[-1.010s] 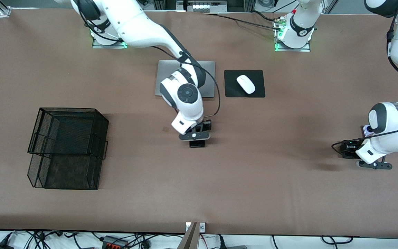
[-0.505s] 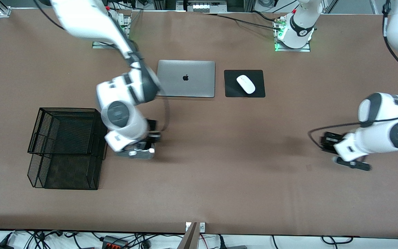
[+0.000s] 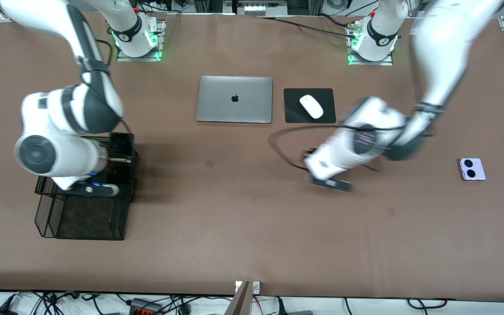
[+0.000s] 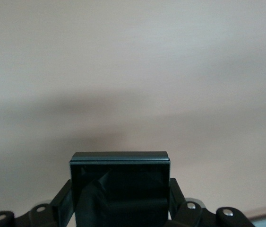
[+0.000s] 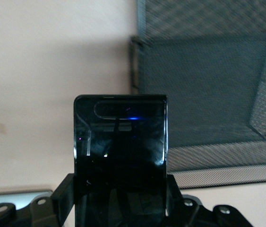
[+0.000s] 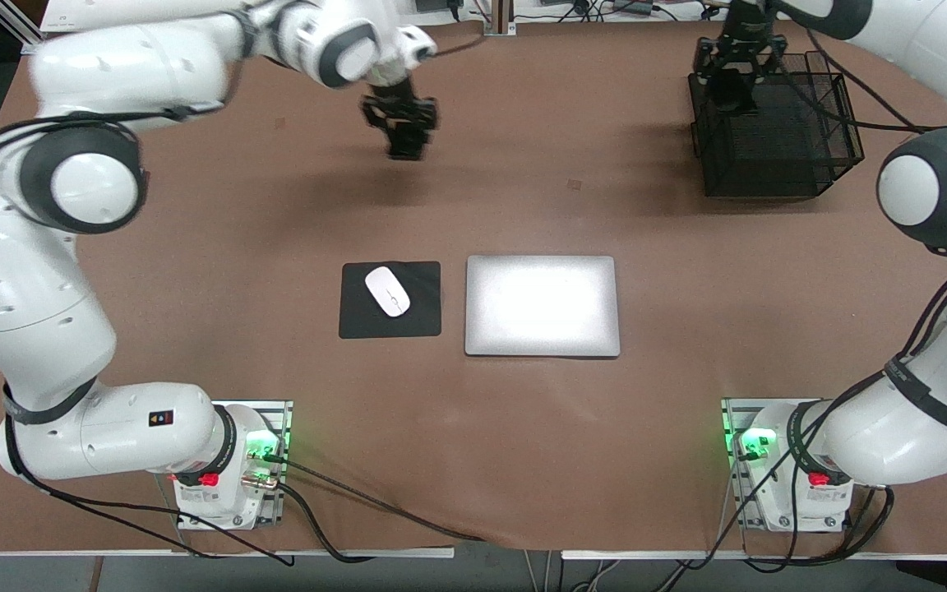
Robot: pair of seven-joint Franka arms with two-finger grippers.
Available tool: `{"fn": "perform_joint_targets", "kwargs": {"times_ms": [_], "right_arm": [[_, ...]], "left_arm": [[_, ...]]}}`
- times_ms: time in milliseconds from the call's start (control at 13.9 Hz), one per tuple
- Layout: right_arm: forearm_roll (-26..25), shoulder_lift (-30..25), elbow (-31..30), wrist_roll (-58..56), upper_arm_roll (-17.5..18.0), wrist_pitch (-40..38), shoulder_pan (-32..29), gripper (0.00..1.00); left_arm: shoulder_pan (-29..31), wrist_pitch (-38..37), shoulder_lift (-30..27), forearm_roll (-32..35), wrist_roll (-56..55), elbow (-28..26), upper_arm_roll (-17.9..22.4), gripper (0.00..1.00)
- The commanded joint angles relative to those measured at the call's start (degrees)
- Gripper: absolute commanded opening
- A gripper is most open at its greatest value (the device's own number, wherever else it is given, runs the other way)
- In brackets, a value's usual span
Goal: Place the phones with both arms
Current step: 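Drop the bar phone into the basket while the left gripper sets down the flip phone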
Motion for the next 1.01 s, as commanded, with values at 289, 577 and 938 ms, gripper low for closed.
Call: {"fn": "perform_joint_targets", "kwargs": {"times_ms": [289,577,938], "right_arm": [[-1.32,-1.87,-7.6,-7.87,1.11,1.9,-7.25,0.14],[-1.4,0.23,-8.13,-8.31,1.11,7.69,-8.13,0.14],[-1.32,1.99,-8.04,-9.81,1.11,12.97,-8.22,0.25]], "left_arm": [[-24.17,16.91,10.03,-0.28,-8.48,6.39,16.87,0.28],[-23.74,17.53,9.6,0.07,-8.57,6.13,16.78,1.0],[-19.44,3.53,1.1,0.07,-7.96,5.17,16.52,1.0]]}}
